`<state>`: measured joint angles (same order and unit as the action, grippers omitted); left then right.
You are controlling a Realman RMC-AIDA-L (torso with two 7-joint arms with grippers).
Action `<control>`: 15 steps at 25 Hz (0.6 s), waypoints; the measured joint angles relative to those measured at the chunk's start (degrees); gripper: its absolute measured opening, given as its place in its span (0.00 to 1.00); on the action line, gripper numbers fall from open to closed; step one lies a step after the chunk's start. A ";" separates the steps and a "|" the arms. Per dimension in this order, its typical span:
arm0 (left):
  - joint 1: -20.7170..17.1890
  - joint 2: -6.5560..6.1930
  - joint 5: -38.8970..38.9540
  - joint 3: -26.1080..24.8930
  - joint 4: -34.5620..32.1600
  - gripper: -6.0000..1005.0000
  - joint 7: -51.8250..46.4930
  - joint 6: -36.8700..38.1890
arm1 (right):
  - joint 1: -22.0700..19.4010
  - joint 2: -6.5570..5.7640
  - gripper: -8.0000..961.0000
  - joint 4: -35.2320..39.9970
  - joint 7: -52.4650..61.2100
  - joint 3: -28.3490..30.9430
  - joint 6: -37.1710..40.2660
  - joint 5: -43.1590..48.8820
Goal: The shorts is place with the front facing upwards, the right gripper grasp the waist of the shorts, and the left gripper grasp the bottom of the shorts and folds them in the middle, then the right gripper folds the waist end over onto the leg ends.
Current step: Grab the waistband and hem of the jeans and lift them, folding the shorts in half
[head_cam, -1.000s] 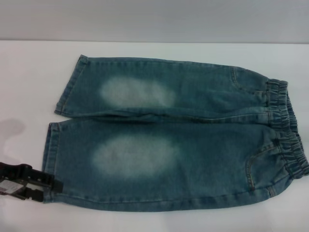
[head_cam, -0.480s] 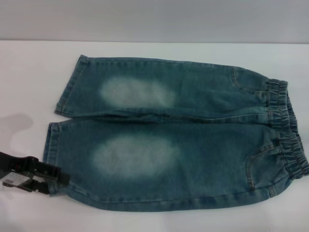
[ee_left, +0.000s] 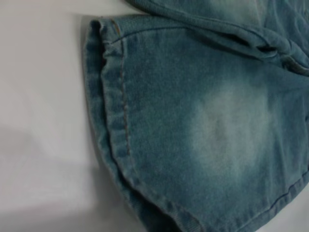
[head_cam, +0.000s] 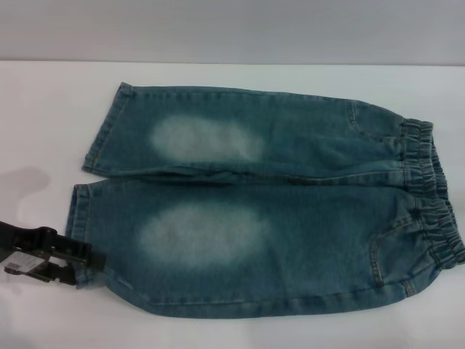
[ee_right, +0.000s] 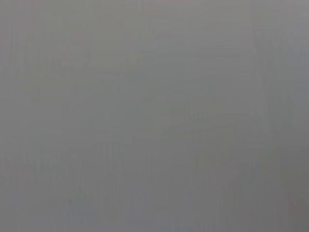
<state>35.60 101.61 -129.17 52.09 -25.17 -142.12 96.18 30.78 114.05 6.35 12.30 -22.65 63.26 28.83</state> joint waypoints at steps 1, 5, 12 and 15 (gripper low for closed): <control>0.00 -0.03 0.00 -0.05 -0.03 0.77 0.00 0.11 | 0.03 0.00 0.52 -0.01 0.00 -0.02 -0.02 0.00; 0.00 -0.18 0.02 -0.66 -0.33 0.77 0.01 0.40 | 0.18 0.00 0.52 -0.07 0.00 -0.18 -0.09 0.00; 0.12 -0.45 -0.27 -0.64 -0.26 0.76 0.01 0.42 | 0.24 0.01 0.52 -0.21 0.00 -0.21 -0.18 0.00; -0.07 -0.42 -0.39 -0.31 -0.08 0.76 0.01 0.34 | 0.24 0.02 0.52 -0.27 0.00 -0.09 -0.18 0.00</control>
<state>35.53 101.19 -129.56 51.78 -25.25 -142.12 96.52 31.03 114.07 6.07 12.30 -22.74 63.08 28.83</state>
